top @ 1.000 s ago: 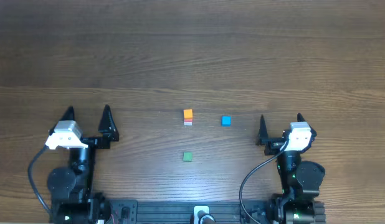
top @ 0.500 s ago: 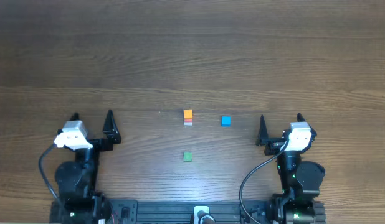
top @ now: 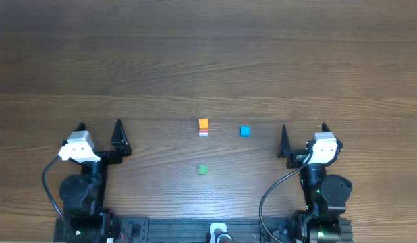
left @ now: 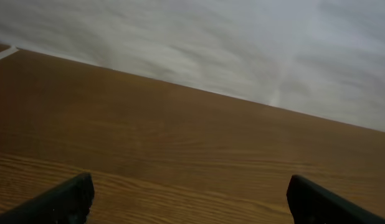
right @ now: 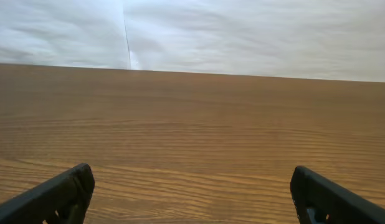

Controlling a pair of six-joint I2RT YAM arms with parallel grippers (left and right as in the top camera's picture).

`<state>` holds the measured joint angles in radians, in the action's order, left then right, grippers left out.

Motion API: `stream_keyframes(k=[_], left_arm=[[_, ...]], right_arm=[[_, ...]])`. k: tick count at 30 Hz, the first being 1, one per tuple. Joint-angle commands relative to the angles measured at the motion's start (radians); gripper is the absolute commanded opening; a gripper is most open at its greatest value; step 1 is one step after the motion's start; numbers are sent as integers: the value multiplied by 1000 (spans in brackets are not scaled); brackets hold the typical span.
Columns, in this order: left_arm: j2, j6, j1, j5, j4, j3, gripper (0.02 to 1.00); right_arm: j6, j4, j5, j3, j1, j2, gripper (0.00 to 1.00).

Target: Stack Cubes

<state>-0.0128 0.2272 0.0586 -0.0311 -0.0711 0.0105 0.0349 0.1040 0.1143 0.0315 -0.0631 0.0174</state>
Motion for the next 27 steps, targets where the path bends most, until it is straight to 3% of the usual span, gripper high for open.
stream_keyframes(k=[1, 17, 20, 27], left_arm=[[8, -14, 5, -13, -3, -5, 1000], [7, -14, 5, -13, -3, -5, 1000], [7, -14, 5, -13, -3, -5, 1000], [7, -14, 5, -13, -3, -5, 1000]], right_arm=[[7, 1, -3, -8, -3, -5, 991], [5, -17, -2, -8, -3, -5, 993], [-98, -79, 2, -8, -2, -5, 993], [-163, -171, 203, 24, -2, 14, 991]])
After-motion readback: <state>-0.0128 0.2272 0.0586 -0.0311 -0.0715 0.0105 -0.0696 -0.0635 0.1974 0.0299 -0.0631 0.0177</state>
